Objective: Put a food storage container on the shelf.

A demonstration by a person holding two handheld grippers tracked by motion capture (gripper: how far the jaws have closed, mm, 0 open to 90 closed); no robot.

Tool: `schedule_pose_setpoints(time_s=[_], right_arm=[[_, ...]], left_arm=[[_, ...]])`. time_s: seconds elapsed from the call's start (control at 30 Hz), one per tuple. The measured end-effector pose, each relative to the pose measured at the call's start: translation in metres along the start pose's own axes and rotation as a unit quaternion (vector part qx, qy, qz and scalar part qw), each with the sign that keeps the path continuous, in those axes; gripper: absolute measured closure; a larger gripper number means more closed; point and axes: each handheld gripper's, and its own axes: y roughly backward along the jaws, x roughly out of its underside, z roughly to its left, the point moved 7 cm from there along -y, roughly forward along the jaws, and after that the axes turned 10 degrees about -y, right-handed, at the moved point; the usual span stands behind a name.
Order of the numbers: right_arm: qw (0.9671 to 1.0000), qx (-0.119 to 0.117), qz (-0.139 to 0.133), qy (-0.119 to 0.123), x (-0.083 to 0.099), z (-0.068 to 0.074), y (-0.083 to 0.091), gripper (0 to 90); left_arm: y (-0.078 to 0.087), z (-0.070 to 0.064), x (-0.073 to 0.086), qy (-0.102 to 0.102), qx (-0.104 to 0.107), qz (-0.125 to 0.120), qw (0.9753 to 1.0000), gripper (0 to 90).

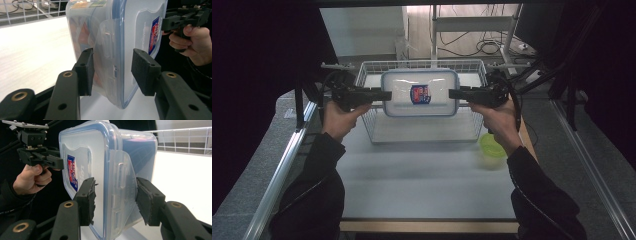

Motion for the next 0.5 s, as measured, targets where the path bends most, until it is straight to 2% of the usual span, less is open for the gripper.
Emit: schedule_pose_setpoints(time_s=[0.2, 0.5], right_arm=[[1.0000, 0.003, -0.002, -0.006, -0.013, -0.008, -0.006, 51.9], [0.9998, 0.009, -0.005, -0.015, -0.026, -0.020, -0.011, 50.9]], left_arm=[[-0.006, 0.013, -0.011, 0.009, -0.002, -0.002, 1.0000, 53.5], [-0.014, 0.023, -0.022, 0.012, -0.010, 0.001, 0.9999, 53.3]])
